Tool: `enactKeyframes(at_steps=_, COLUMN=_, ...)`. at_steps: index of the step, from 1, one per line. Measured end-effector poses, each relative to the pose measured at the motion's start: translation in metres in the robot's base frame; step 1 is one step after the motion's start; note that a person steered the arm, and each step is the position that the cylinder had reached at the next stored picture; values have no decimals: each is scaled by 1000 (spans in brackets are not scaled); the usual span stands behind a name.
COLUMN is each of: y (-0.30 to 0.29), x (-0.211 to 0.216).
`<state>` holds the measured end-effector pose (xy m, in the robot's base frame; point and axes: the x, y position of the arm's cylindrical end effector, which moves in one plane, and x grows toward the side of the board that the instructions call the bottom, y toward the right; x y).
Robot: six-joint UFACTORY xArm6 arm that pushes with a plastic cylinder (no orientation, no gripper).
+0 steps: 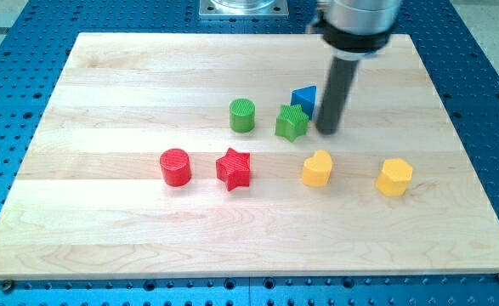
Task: Keep the blue triangle below the blue cube
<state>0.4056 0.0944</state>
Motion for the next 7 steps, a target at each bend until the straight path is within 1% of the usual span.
enactKeyframes(at_steps=1, y=-20, x=-39)
enactKeyframes(at_steps=2, y=-25, x=-83)
enactKeyframes(at_steps=3, y=-60, x=-120)
enactKeyframes(at_steps=4, y=-110, x=-140)
enactKeyframes(at_steps=5, y=-70, x=-137)
enactKeyframes(at_steps=6, y=14, x=-134)
enactKeyframes(at_steps=7, y=79, x=-133)
